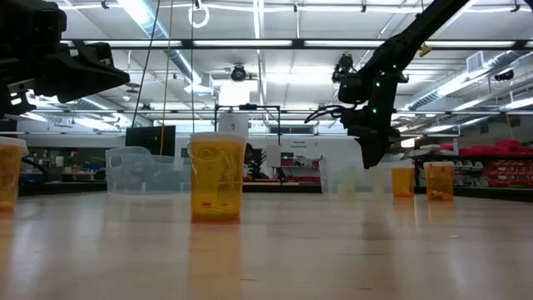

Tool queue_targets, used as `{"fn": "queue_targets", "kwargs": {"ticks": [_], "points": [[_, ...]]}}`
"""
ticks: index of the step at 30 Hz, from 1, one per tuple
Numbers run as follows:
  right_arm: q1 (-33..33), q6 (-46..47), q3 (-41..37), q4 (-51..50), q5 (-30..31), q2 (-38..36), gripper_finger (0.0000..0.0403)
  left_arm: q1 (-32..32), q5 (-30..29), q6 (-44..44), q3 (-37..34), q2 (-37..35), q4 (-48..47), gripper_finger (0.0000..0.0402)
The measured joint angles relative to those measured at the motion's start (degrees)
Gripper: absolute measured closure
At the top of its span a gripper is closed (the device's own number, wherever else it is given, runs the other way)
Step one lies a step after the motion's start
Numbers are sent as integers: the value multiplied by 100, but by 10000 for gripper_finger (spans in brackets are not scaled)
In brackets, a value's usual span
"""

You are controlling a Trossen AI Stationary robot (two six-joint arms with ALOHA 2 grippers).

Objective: Pick and place medicine bottles into bin by pill shape (circle, oval)
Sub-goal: Move the wide orange pill bottle to the center of the table

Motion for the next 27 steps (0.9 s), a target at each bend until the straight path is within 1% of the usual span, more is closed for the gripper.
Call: {"fn": "queue_targets", "kwargs": {"ticks": [5, 10, 20, 24, 27], "points": [[84, -159, 0, 153, -59, -2, 202, -1, -1, 2, 0, 2, 0, 346], [408, -185, 0, 158, -37, -2, 196, -1, 0, 0, 2, 2, 0, 351], [1144, -26, 0, 29, 813, -79, 198, -1, 1, 0, 1, 1, 0, 343], [1281, 156, 0, -292, 1287, -371, 198, 0, 1, 2, 0, 2, 0, 350], [1315, 272, 0, -477, 1384, -728, 198, 0, 1, 0, 2, 2, 0, 350]]}}
